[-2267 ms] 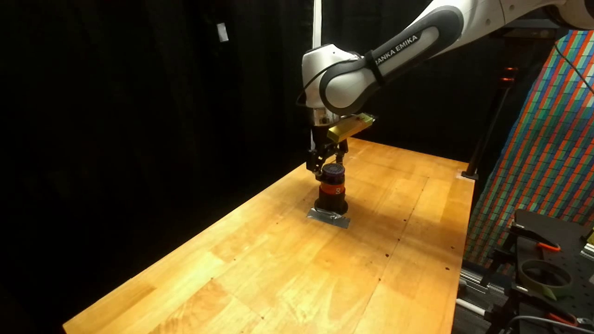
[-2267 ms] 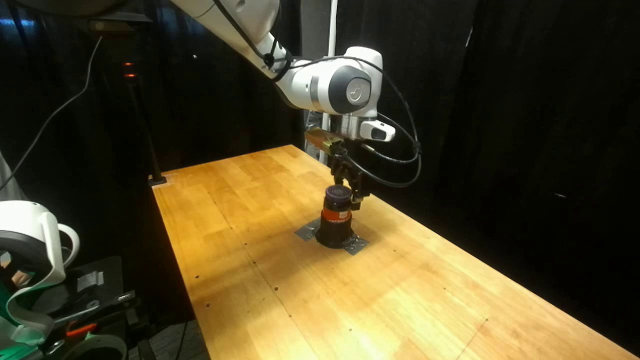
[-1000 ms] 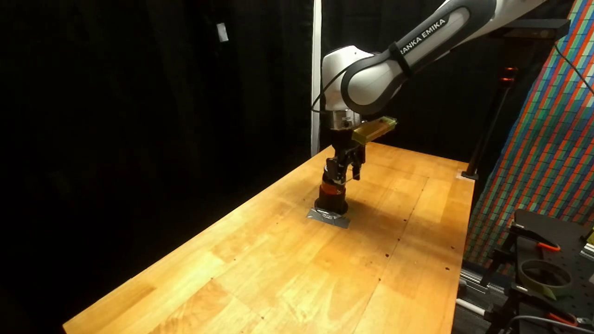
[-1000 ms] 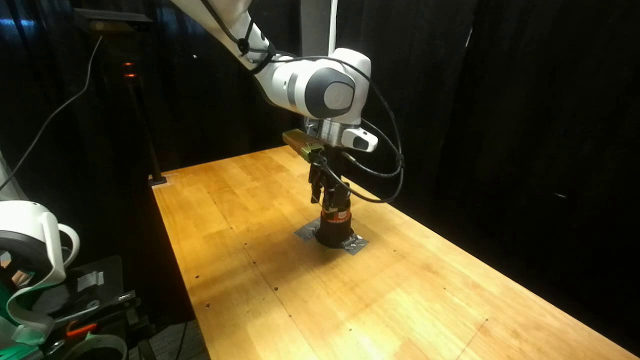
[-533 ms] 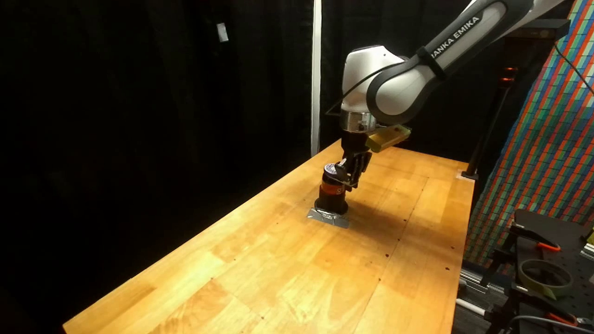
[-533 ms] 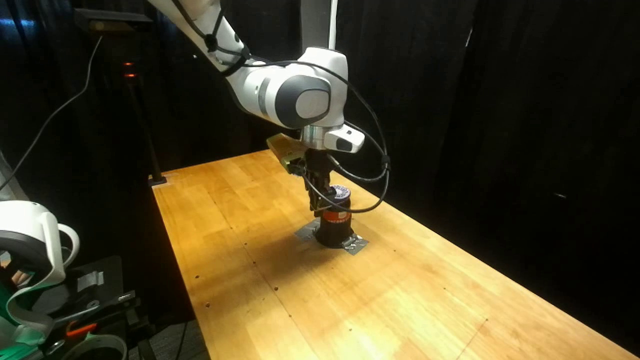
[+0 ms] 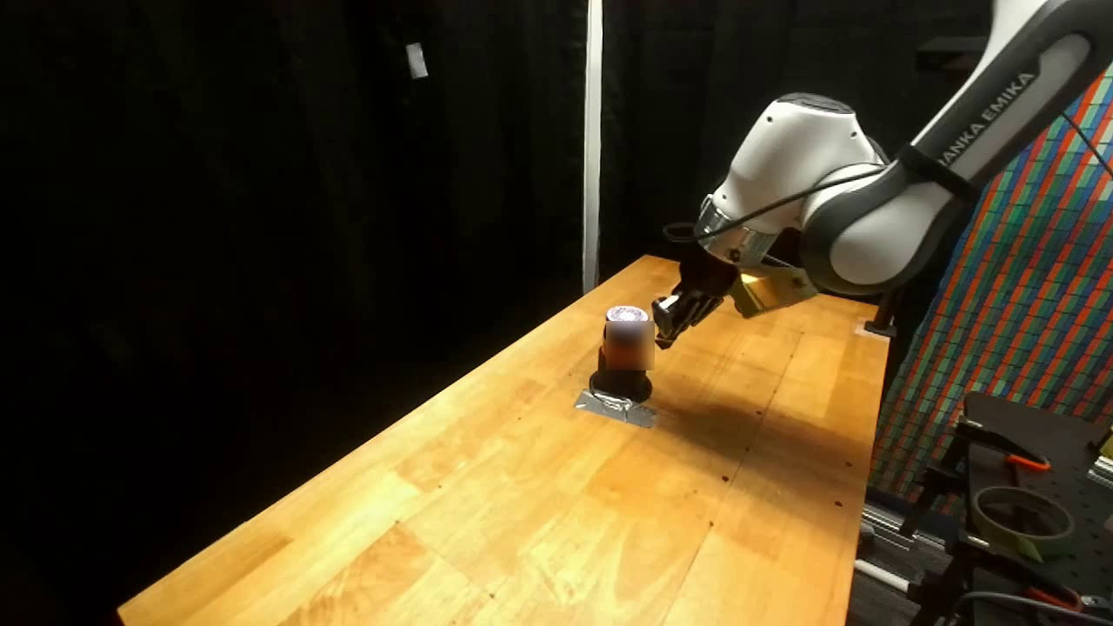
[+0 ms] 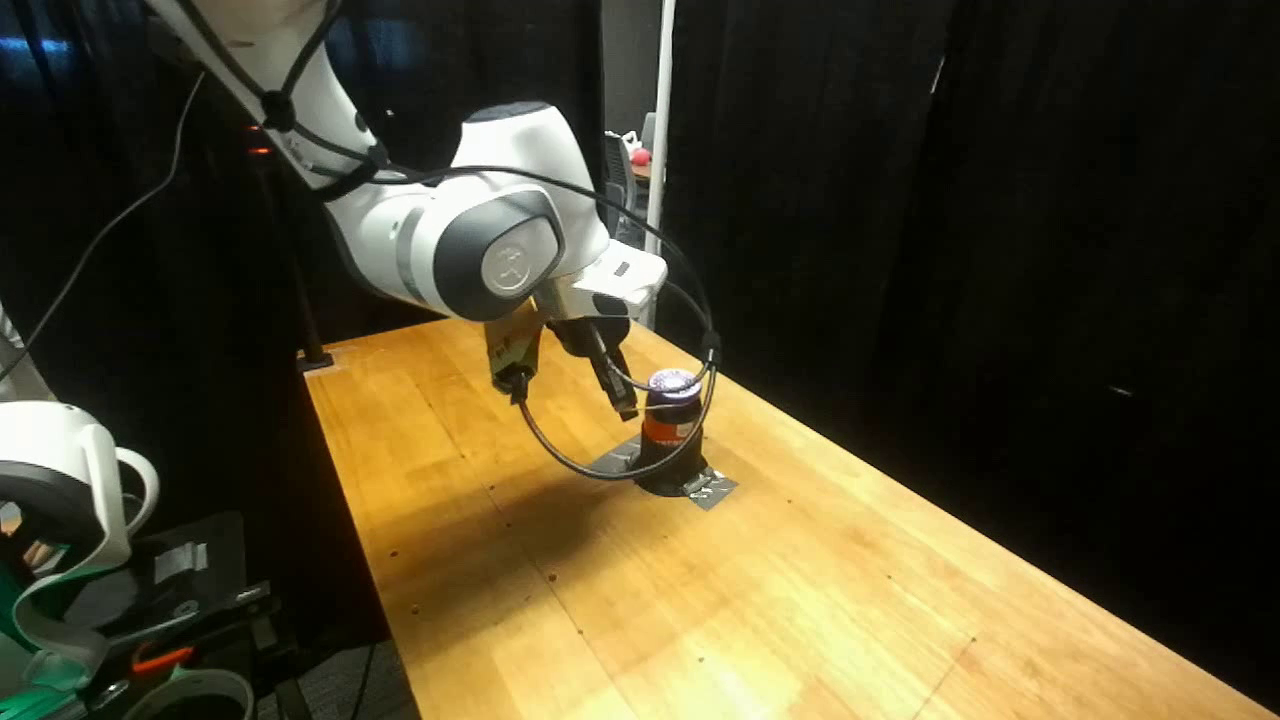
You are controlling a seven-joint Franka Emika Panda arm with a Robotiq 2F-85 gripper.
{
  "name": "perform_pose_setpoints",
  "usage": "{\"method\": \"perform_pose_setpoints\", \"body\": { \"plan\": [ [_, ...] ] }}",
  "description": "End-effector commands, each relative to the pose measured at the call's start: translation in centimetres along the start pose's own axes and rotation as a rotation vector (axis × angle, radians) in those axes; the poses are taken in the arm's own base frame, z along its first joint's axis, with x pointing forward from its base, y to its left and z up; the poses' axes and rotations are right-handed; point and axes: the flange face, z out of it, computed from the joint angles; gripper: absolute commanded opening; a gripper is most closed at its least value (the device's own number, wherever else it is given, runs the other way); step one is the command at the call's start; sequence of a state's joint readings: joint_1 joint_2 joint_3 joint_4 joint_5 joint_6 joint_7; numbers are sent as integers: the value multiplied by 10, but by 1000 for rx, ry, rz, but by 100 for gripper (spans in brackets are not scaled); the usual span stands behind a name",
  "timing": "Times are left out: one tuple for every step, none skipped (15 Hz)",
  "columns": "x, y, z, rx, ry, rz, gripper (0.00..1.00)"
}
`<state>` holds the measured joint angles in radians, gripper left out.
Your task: Place the rubber band on the brown cup
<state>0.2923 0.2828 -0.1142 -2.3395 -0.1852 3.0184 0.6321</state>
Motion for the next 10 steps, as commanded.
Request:
{"method": "perform_pose_setpoints", "body": {
  "plan": [
    [-19,25,-22,46,134,59,9],
    [-8,37,-22,54,182,76,7],
    [4,44,-23,55,225,88,7],
    [12,51,-24,62,272,110,7],
    [15,58,-24,61,315,125,7],
    [10,61,-26,64,356,134,7],
    [4,64,-27,66,392,147,8],
    [-8,61,-27,71,412,157,8],
    [-19,57,-25,74,427,165,8],
    [-33,51,-23,78,425,167,8]
  ]
}}
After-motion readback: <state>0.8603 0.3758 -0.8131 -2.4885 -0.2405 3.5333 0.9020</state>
